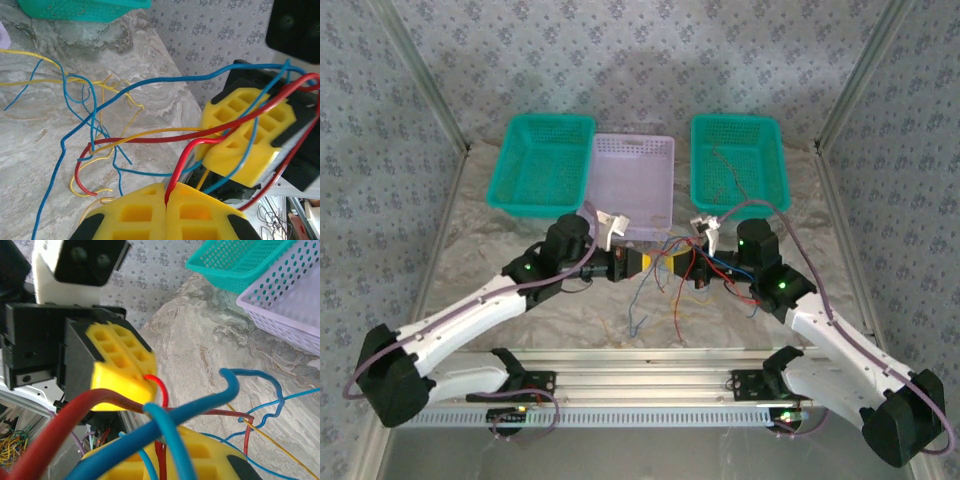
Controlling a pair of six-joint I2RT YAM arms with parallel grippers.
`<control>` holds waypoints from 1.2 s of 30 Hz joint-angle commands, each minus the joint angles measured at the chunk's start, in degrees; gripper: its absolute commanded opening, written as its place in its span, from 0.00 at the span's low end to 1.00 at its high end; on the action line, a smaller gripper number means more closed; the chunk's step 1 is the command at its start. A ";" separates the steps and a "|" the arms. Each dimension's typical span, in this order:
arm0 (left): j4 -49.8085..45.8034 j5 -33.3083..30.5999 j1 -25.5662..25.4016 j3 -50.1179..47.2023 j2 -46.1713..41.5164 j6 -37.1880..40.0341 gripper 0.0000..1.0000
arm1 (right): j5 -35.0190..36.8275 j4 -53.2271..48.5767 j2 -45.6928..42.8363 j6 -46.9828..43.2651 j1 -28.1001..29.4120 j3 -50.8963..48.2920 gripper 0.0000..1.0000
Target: Untangle the cables
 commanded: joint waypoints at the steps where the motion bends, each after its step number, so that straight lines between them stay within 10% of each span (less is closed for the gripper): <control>1: -5.52 -6.66 3.64 2.27 -5.22 2.20 0.00 | 0.75 -3.17 -1.76 -2.20 -0.87 1.82 0.00; 20: -8.60 -1.40 12.04 0.20 -12.95 -0.46 0.00 | 1.61 -0.75 -1.71 0.68 -2.36 -1.05 0.11; 36: 9.23 -0.69 -10.68 -3.06 -6.05 -0.92 0.41 | 9.14 0.00 1.47 2.23 0.07 1.60 0.00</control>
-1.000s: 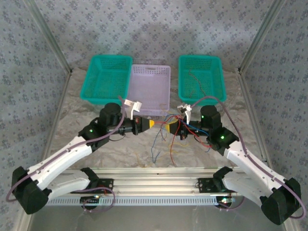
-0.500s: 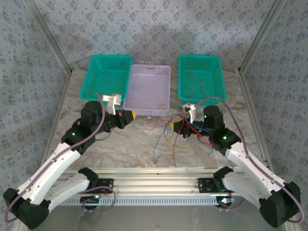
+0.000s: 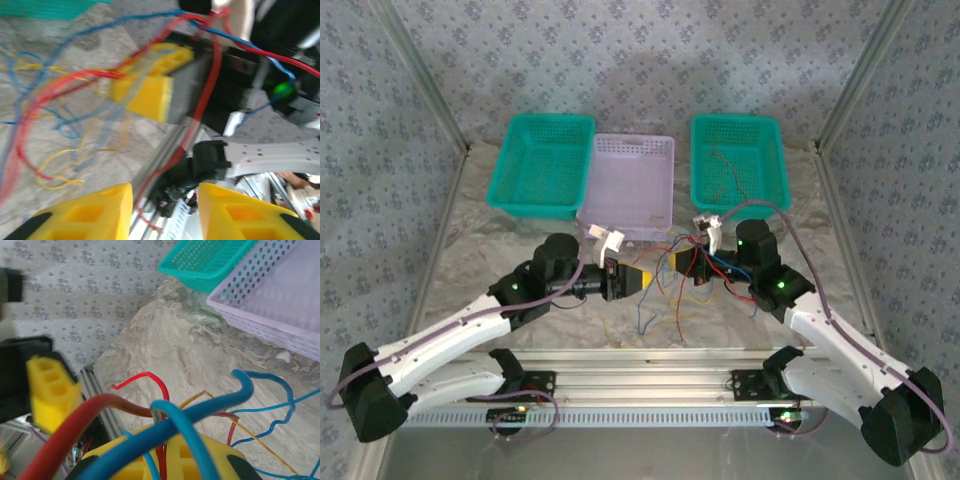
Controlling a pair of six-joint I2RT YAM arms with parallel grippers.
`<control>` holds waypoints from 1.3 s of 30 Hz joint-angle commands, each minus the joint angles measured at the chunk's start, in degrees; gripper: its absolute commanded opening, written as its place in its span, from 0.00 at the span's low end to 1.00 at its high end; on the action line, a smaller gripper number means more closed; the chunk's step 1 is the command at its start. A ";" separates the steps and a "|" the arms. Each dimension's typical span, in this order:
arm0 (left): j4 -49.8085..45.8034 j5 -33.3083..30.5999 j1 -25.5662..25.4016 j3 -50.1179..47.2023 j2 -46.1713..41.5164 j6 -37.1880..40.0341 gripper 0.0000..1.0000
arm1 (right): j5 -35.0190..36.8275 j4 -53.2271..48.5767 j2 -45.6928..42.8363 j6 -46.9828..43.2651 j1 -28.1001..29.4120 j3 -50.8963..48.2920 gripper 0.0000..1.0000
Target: Untangle the cables
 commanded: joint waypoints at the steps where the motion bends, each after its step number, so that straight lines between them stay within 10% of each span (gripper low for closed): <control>1: 4.45 0.64 -4.20 2.48 1.92 1.90 0.42 | 3.63 0.32 0.79 0.97 0.35 2.50 0.00; 25: -4.46 -17.45 -12.34 9.22 17.91 14.82 0.58 | 1.79 1.76 1.95 2.89 4.15 5.10 0.00; 33: -4.06 -18.07 -12.34 8.79 15.61 15.45 0.02 | 3.75 0.61 1.55 2.37 4.50 5.05 0.00; 39: -6.99 -18.83 -12.25 8.55 6.10 16.32 0.00 | 6.57 -2.10 3.01 0.37 4.11 4.52 0.00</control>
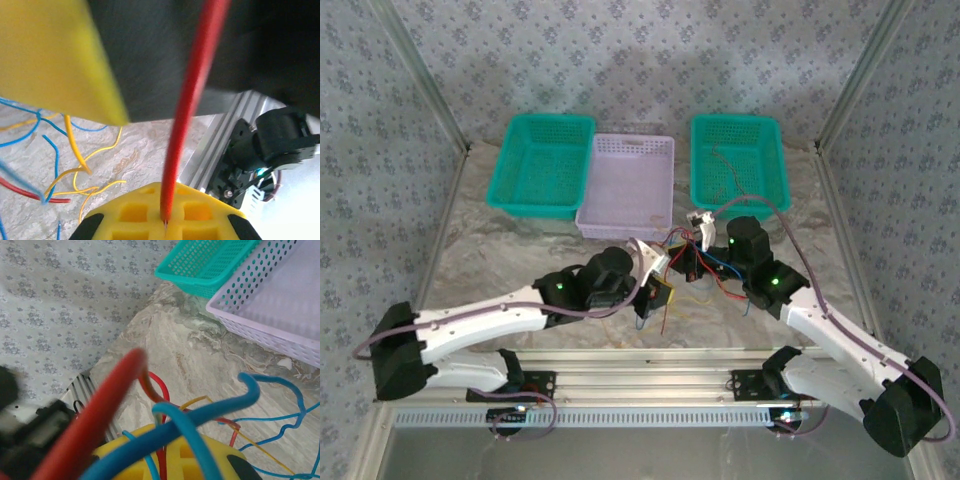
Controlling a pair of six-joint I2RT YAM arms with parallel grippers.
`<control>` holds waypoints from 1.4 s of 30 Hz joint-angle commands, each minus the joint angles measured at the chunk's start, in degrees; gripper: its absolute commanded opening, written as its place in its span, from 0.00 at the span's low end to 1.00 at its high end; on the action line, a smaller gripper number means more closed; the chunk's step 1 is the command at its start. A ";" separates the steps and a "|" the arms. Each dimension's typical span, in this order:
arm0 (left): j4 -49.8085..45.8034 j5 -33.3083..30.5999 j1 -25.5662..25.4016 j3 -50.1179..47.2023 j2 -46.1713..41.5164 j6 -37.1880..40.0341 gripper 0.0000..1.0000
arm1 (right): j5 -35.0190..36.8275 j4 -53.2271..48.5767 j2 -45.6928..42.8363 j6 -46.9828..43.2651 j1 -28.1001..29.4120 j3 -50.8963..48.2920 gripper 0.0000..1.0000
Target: Untangle the cables
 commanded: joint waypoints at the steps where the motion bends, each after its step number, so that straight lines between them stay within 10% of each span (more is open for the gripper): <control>1: -2.43 -1.65 -0.30 1.58 -7.68 1.82 0.00 | 1.97 -2.12 0.92 -1.86 0.04 1.37 0.00; 12: -18.94 -8.60 6.26 7.83 -26.97 5.25 0.00 | 0.55 -2.79 2.14 -4.34 -1.71 -1.16 0.00; 24: -35.68 -35.37 8.96 19.91 -33.45 12.08 0.00 | -2.65 -5.15 2.36 -6.55 -2.89 -1.21 0.00; 42: -30.53 -55.29 8.96 25.72 -31.39 21.85 0.00 | 2.32 -8.67 3.39 -4.58 -6.39 -4.26 0.00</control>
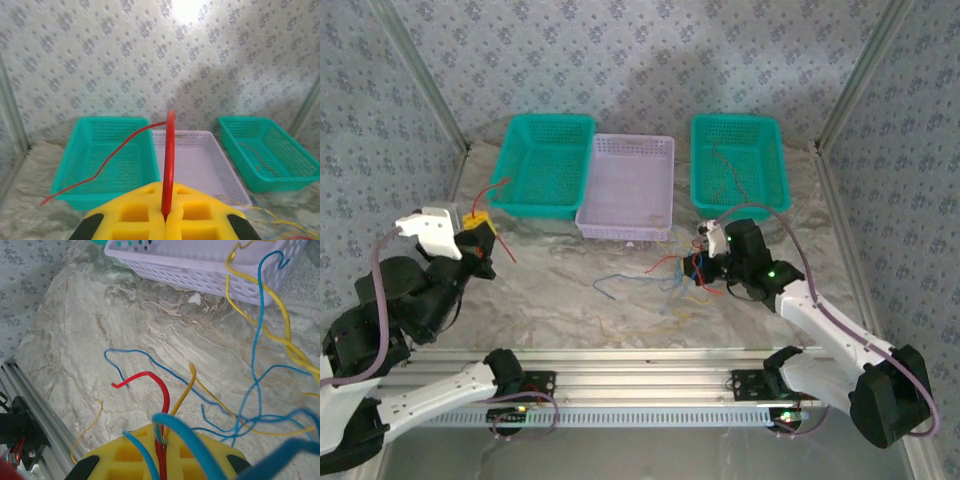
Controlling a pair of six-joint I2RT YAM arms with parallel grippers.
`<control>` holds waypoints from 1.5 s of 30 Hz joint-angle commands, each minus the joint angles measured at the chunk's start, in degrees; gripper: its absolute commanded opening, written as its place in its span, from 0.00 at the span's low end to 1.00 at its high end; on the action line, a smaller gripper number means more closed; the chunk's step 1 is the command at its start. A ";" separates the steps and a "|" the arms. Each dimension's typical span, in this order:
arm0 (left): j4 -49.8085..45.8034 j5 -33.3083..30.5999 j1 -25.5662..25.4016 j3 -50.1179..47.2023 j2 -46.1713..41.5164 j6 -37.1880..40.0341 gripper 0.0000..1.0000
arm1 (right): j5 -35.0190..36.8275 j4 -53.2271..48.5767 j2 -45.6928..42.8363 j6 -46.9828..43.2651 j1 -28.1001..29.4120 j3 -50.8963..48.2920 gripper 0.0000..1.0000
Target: Untangle the cables
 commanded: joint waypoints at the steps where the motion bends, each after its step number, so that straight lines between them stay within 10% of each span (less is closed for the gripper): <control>1: 9.54 -5.11 0.22 0.53 3.47 8.54 0.00 | -2.31 2.49 -0.90 0.99 0.54 -1.18 0.00; 6: 21.91 -1.37 6.83 -1.89 10.26 17.12 0.00 | -3.48 4.55 -3.19 -0.27 3.81 -1.53 0.00; 11: 20.33 20.44 30.78 -0.01 19.17 5.51 0.00 | -2.80 4.22 -5.94 -0.89 6.10 -1.11 0.00; 18: 26.89 27.40 44.33 0.31 34.21 -1.64 0.00 | -1.89 2.19 -10.05 -0.85 8.27 -0.59 0.00; 31: 28.12 33.49 49.94 5.07 58.96 -5.85 0.00 | 1.43 2.08 -11.19 0.70 13.90 -1.04 0.00; 45: 23.82 42.14 49.76 4.64 54.37 -12.52 0.98 | 4.66 1.87 -7.40 0.01 16.00 2.43 0.00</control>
